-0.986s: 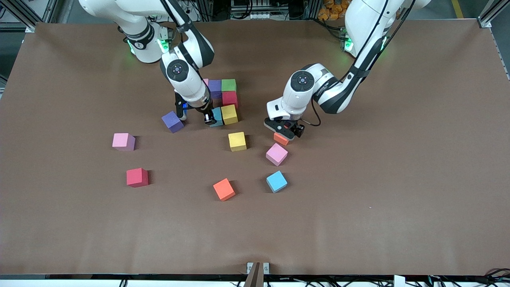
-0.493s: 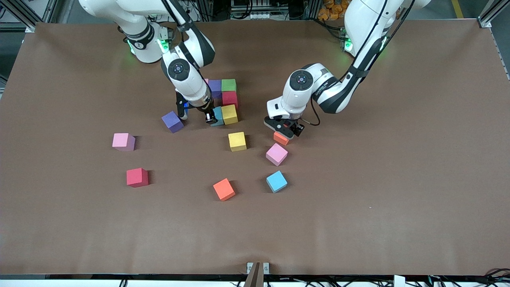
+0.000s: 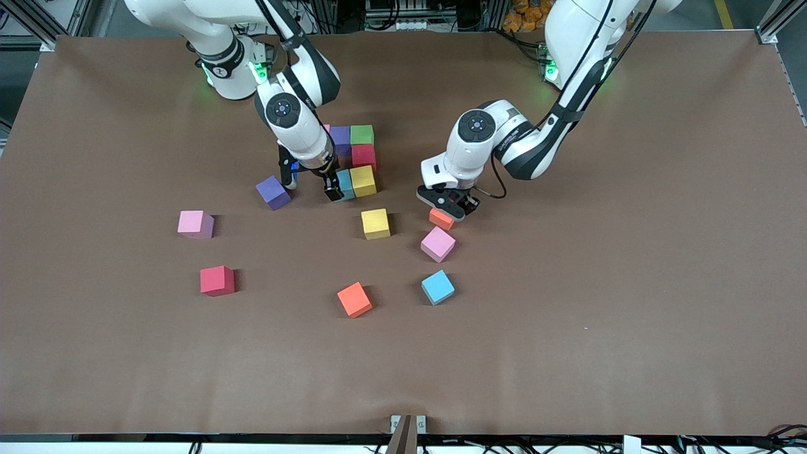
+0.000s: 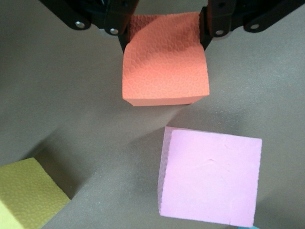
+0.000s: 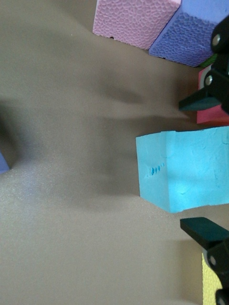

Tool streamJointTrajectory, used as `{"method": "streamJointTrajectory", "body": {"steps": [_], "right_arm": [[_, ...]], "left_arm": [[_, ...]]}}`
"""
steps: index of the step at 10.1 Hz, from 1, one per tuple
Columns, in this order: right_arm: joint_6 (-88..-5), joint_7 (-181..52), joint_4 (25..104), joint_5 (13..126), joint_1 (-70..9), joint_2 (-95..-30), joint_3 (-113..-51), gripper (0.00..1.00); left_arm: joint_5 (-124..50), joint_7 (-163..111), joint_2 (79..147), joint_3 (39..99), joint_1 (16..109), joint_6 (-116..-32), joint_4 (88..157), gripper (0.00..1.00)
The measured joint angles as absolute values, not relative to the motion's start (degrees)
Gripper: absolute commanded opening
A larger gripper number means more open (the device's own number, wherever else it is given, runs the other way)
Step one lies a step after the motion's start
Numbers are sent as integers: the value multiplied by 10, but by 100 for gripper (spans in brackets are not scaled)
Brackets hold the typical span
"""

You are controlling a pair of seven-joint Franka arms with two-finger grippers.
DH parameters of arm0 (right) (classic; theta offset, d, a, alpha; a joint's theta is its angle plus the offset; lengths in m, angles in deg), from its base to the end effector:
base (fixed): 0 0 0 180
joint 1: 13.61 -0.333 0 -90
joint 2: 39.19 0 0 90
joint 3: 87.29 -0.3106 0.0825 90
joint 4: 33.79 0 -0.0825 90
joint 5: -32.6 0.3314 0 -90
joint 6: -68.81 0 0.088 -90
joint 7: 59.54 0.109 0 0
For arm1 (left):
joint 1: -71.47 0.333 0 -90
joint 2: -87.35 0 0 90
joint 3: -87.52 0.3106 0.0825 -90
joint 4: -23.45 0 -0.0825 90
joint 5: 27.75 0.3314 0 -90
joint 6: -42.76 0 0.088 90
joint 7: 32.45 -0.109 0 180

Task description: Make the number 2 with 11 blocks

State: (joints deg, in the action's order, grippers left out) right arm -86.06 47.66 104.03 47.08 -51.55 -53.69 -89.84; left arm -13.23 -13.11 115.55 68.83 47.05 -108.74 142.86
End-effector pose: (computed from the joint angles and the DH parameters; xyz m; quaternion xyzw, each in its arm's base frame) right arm 0.3676 0.3032 0.2525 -0.7656 0.6400 0.0531 0.0379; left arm 0.4118 -0.3850 0.2434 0.9557 -0.2894 0.0405 0.0353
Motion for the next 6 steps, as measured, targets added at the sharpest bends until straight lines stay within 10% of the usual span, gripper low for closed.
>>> {"method": "streamJointTrajectory", "body": {"steps": [6], "right_arm": [[-840,474,1037,471,-515,-522,-898,100]], "left_arm": [[-132,-131,1110,681,449,-1055,1397,8]]}}
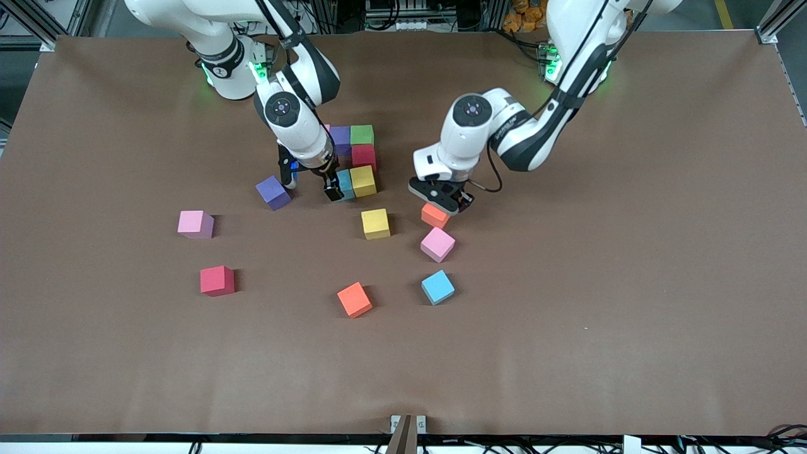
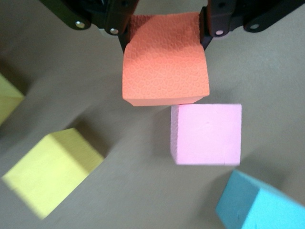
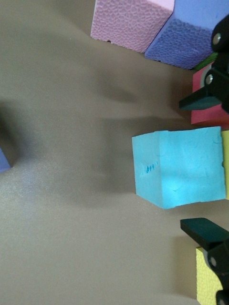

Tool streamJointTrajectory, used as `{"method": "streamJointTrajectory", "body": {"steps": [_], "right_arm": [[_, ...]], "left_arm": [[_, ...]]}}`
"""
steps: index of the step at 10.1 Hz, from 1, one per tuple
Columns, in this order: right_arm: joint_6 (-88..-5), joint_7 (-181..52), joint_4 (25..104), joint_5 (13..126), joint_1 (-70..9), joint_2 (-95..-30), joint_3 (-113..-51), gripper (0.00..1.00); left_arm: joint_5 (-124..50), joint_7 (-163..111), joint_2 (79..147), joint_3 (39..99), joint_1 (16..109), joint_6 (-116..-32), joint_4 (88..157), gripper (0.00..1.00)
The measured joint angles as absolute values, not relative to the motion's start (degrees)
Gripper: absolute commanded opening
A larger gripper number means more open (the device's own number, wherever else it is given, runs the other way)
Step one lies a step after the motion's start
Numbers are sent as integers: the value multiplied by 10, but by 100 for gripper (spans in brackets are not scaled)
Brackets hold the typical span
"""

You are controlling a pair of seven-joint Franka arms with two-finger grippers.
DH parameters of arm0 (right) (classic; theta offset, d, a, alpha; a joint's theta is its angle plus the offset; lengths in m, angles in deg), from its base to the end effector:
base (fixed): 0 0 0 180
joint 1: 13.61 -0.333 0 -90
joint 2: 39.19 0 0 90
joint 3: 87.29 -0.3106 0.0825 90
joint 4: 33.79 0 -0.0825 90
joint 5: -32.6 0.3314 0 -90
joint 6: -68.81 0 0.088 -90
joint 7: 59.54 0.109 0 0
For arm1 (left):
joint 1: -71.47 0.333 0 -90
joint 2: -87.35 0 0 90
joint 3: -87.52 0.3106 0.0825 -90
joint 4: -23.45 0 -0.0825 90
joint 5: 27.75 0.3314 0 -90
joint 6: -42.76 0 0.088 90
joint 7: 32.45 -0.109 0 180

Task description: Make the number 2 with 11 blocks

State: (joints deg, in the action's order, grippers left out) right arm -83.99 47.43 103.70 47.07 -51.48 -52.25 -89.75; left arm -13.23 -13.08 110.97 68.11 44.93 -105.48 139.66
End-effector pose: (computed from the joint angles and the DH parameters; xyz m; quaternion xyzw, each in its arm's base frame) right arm 0.3680 0.3033 0.2630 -0.7672 0.6378 0.0566 0.0365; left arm 0.4083 -0.4123 0.3023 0.9469 -0.3085 0.0810 0.0396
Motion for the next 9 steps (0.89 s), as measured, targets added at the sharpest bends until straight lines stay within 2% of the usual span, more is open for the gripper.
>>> {"method": "streamJointTrajectory", "body": {"steps": [3,4,9], "right_arm": [[-786,445,1036,470,-501,-497,-895,100],[-764,420,1036,466,-486,-487,-893,100],[-700,347,1041,334,-400,-475,-880,100]], "left_arm": [[-132,-131,1101,680,421,-1003,1337,8],[-132,-131,1101,680,411,-998,1325,13],[-132,-131,1117,681,364,-997,1261,13]]}}
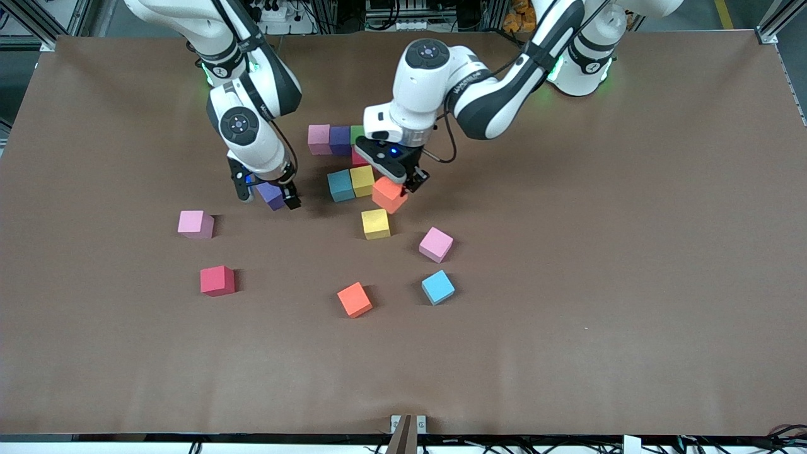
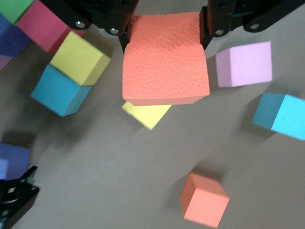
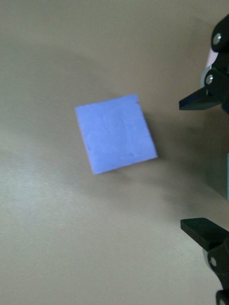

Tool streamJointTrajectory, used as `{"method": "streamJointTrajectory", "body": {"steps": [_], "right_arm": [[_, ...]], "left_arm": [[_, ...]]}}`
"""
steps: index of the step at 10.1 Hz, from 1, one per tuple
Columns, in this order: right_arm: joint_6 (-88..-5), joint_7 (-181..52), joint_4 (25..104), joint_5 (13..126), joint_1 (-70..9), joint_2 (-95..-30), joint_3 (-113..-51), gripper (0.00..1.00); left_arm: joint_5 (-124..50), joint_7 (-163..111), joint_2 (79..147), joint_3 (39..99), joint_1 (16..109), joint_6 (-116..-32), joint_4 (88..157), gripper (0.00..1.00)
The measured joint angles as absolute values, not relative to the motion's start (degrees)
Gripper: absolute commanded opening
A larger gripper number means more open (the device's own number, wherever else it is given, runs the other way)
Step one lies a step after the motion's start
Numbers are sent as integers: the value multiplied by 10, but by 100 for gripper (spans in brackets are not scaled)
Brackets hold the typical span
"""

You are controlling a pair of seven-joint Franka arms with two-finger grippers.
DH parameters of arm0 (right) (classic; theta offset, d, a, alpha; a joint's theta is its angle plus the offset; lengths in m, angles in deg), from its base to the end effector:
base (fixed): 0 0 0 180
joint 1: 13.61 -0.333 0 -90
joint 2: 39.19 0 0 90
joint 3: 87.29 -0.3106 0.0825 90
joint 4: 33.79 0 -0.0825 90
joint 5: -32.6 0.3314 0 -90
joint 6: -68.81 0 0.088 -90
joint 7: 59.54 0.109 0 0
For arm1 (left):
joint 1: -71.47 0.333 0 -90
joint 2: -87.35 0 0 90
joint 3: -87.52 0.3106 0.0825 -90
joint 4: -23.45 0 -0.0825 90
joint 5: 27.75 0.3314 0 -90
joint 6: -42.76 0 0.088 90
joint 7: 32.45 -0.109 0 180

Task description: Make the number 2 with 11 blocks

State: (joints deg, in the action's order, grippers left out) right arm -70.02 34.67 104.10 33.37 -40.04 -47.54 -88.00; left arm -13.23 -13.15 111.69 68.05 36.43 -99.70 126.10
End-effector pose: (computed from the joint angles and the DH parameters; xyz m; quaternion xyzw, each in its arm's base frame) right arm 0.4028 0.2066 0.2792 0.8288 -0.5557 -0.0360 0.0539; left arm 0.3849 -0.4994 0.3802 0.9208 -0.3593 0.1346 0.0697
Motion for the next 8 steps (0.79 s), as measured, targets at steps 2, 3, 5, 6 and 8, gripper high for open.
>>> {"method": "streamJointTrajectory", "body": {"steps": [2,3,5,6,8], "right_arm": [[-689,302,1048,320,-395,-475,-879,100],[-689,285,1053,314,-394,-475,-879,100],[-689,257,1064,296,-389,-476,-879,100],[-689,249,1068,286,-385,-476,-879,100],[-689,242,1072,262,-378,-476,-878,100]], "left_arm": [[-128,-136,1157,685,326,-997,1203,13],[-123,-141,1184,693,296,-997,1170,12],[-119,-185,1226,719,245,-997,1125,12],[-119,-209,1239,729,232,-997,1112,12],[-119,-240,1264,741,218,-997,1086,11]]}}
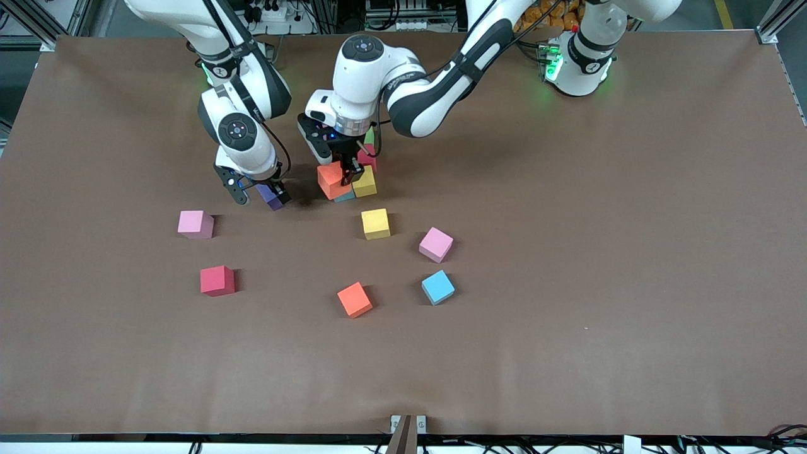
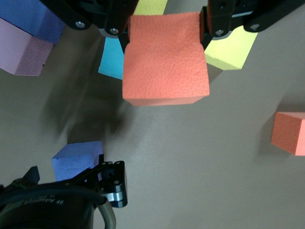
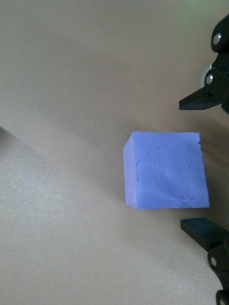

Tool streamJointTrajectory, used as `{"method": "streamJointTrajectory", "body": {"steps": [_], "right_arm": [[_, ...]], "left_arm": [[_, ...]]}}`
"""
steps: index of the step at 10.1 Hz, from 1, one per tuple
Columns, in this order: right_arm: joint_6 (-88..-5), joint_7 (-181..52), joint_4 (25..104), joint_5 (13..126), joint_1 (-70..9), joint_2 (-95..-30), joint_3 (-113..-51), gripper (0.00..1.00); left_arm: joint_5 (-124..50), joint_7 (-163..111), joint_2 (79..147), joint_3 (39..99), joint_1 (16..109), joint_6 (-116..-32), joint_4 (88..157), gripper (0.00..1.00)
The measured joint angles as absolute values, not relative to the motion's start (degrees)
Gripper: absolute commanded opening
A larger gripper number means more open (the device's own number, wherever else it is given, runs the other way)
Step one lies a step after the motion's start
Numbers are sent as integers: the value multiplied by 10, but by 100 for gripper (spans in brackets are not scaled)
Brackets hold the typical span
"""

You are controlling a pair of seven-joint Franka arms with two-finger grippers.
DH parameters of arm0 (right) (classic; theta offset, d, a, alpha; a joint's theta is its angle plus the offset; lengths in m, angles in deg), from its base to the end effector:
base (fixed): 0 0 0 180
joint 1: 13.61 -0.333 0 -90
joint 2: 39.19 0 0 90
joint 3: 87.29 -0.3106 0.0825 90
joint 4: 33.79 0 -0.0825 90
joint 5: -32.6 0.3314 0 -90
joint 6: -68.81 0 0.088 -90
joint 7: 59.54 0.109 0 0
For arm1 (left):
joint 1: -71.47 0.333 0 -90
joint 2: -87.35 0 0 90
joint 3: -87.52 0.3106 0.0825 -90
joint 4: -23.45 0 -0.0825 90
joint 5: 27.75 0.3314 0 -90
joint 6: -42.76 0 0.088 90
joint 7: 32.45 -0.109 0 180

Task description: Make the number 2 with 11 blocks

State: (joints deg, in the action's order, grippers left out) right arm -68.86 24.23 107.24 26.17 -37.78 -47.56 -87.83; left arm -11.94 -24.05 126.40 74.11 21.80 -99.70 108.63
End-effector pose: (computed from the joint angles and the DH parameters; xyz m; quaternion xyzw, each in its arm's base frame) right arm 0.3915 0.1792 0.2604 0.8864 -0.4503 -0.0331 0.1018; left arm 0.3470 -0.6054 0.3374 0.8476 -0.5018 0.1566 0.0719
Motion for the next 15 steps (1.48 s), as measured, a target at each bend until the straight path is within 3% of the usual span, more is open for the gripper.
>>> {"method": "streamJointTrajectory", "body": {"steps": [6,7,9,10,12,13,15], "right_arm": [[-689,230,1077,226,-355,-481,-878,100],[-690,230,1077,226,-355,-483,-878,94],[-690,230,1077,226,-355,-484,-878,49],[-690,230,1077,225,-355,-484,-878,42],[-690,230,1076,225,-355,-482,-879,42],[-690,230,1076,225,-355,-482,-879,35],[-691,229,1075,225,-355,-481,-879,33]], "left_arm": [[-121,-302,1336,759,182,-997,1001,8],[-125,-311,1338,759,177,-997,995,6],[-154,-349,1343,762,170,-1000,983,5],[-162,-362,1349,768,167,-1008,977,5],[-163,-383,1369,775,161,-1037,970,5],[-163,-392,1379,777,160,-1048,969,5],[-163,-396,1396,780,154,-1066,961,6]]}}
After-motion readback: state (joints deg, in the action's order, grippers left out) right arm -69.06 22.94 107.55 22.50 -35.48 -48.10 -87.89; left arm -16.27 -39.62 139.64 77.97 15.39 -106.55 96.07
